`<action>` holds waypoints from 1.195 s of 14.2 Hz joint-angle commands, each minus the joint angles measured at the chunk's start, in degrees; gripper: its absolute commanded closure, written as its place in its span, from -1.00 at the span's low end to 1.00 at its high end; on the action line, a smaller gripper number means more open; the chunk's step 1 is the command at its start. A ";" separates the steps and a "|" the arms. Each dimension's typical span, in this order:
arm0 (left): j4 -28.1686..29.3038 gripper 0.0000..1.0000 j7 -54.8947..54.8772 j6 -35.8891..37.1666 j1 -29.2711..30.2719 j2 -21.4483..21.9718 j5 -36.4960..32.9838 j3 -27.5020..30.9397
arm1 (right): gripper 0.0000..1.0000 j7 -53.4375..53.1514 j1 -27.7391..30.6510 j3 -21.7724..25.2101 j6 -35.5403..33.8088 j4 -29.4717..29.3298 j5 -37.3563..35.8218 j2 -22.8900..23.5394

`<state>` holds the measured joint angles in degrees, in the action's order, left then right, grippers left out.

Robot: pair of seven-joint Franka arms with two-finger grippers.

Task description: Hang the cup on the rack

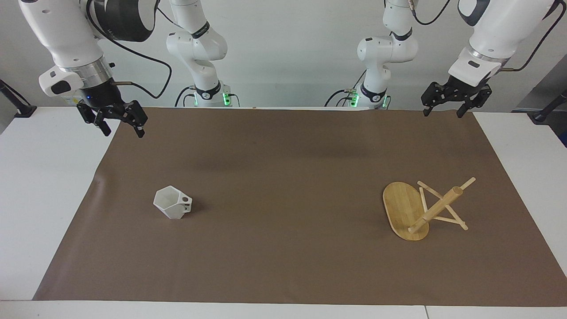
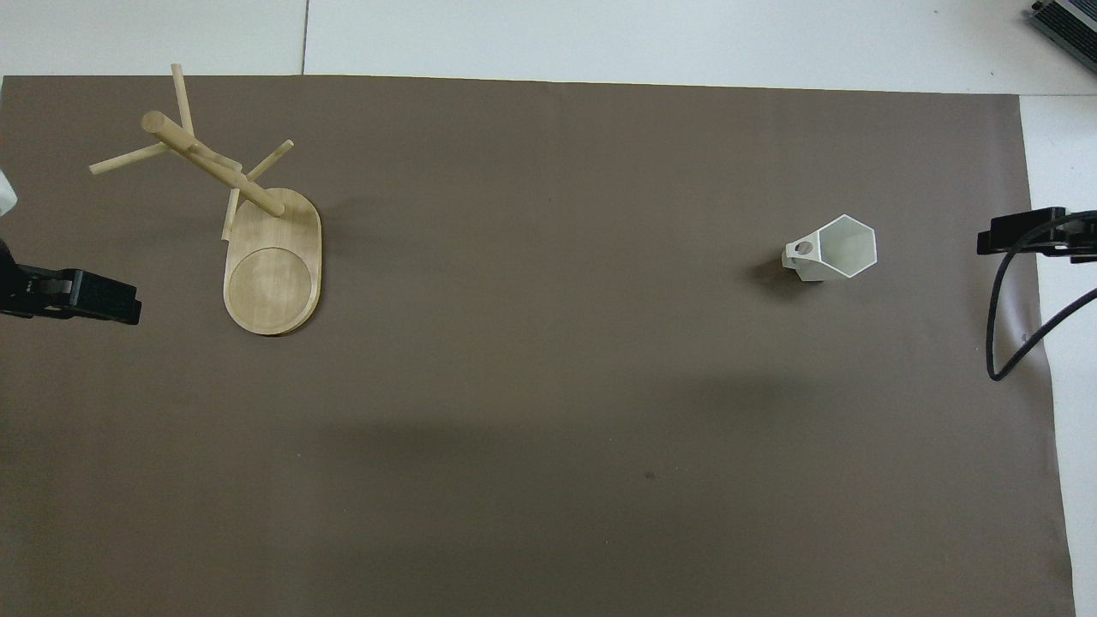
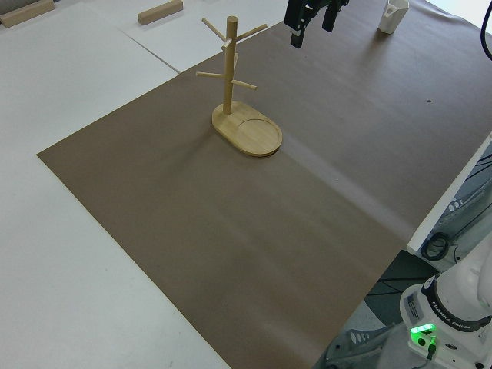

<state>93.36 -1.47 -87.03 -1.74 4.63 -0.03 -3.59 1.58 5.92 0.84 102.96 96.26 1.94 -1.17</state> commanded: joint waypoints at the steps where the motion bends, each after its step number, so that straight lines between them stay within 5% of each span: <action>1: 0.95 -1.00 0.59 -0.24 0.51 0.81 -1.02 -0.37 | -1.00 0.09 0.32 -0.14 4.17 4.81 -1.24 -2.17; 6: 0.95 -1.00 0.59 -0.24 0.59 0.81 -1.02 -0.37 | -1.00 -0.09 1.29 -0.05 12.17 10.34 -1.33 -1.38; 17: 0.95 -1.00 0.59 -0.24 0.59 0.81 -1.02 -0.37 | -1.00 -0.17 -0.64 -0.14 21.13 12.01 -1.33 8.02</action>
<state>93.36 -1.46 -87.03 -1.73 4.63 -0.04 -3.59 1.58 6.10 0.96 121.53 106.93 1.94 6.21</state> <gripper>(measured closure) 0.000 0.000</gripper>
